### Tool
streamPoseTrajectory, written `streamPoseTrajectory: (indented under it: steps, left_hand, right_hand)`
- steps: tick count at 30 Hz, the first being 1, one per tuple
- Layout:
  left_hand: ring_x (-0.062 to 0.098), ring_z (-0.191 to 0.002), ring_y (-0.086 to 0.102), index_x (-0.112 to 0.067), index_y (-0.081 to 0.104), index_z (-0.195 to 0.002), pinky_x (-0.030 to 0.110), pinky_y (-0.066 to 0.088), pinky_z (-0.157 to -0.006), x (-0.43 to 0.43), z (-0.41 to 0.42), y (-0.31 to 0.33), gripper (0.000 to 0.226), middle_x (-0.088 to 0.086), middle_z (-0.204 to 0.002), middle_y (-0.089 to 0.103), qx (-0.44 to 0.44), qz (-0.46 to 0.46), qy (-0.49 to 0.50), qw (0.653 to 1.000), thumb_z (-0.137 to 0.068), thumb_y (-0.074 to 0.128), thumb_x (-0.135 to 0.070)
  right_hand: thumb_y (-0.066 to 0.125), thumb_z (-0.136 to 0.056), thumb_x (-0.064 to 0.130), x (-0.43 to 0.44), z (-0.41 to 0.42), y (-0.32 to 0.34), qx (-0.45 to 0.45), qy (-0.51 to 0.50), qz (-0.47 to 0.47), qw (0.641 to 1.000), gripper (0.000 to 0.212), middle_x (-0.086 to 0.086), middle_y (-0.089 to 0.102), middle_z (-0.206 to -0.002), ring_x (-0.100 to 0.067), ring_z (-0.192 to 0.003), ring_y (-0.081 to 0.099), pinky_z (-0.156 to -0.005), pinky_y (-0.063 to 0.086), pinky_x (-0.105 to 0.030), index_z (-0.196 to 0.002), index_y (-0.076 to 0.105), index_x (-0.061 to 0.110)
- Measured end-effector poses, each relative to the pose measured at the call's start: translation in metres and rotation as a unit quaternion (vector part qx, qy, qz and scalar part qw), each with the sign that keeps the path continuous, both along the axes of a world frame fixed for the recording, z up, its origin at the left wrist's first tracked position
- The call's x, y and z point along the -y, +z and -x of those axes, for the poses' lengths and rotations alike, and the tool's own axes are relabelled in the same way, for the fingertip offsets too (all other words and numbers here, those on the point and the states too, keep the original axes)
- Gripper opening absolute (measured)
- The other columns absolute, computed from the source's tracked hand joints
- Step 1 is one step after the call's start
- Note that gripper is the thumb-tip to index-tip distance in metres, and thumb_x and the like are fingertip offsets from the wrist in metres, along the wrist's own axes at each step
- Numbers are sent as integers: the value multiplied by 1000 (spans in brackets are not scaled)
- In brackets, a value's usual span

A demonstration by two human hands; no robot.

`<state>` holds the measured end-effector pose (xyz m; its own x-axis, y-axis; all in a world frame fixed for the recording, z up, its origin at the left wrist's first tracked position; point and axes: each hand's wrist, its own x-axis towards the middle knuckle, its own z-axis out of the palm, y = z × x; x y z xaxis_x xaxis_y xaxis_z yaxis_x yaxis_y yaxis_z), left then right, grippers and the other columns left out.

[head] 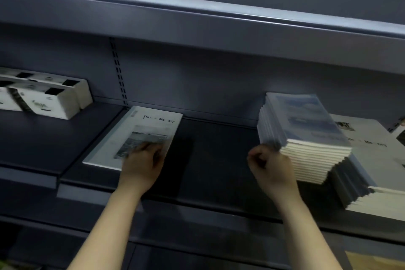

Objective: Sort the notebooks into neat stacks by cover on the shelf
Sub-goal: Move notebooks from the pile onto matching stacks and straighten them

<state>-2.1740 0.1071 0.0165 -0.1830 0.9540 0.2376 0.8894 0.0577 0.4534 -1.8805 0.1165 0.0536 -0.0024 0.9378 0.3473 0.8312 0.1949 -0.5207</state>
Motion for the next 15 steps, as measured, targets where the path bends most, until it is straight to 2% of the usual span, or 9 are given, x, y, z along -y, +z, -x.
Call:
streamPoseTrajectory:
  steps: [2, 6, 9, 12, 15]
  left_hand:
    - [28, -118, 50, -24, 54, -130, 42, 40, -98, 1, 26, 0, 39, 4, -133, 53, -27, 54, 56, 997, -93, 49, -34]
    - [32, -124, 42, -25, 49, -134, 47, 34, -101, 3, 66, 1, 49, 7, -139, 46, -56, 99, 144, 983, -91, 47, -48]
    - [38, -126, 38, -19, 45, -136, 51, 32, -99, 3, 82, 5, 73, 13, -138, 45, -36, 150, 196, 968, -82, 48, -67]
    - [39, -125, 37, -14, 46, -133, 51, 34, -96, 1, 85, 11, 83, 17, -132, 50, -39, 150, 207, 966, -74, 57, -70]
    - [40, -124, 37, -13, 47, -133, 50, 38, -95, -3, 88, 19, 89, 19, -134, 46, -25, 169, 208, 963, -67, 67, -69]
  right_hand:
    - [65, -87, 20, 0, 13, -12, -6, 13, 43, 999, 8, 4, 71, -87, -16, -80, 66, -71, 49, -27, -92, 67, 25]
    - [65, -86, 21, -2, 30, -28, -33, 13, 88, 995, 14, 11, 68, -86, -12, -82, 65, -73, 50, -28, -86, 61, 34]
    - [65, -86, 22, -2, 40, -35, -40, 2, 103, 994, 13, 11, 68, -86, -12, -83, 64, -74, 50, -29, -86, 61, 35]
    - [64, -87, 23, 0, 46, -41, -42, -3, 117, 992, 14, 11, 66, -87, -12, -83, 63, -73, 50, -28, -87, 60, 36]
    - [64, -88, 23, 0, 50, -44, -47, -16, 117, 992, 11, 10, 66, -88, -12, -82, 62, -69, 47, -27, -91, 62, 33]
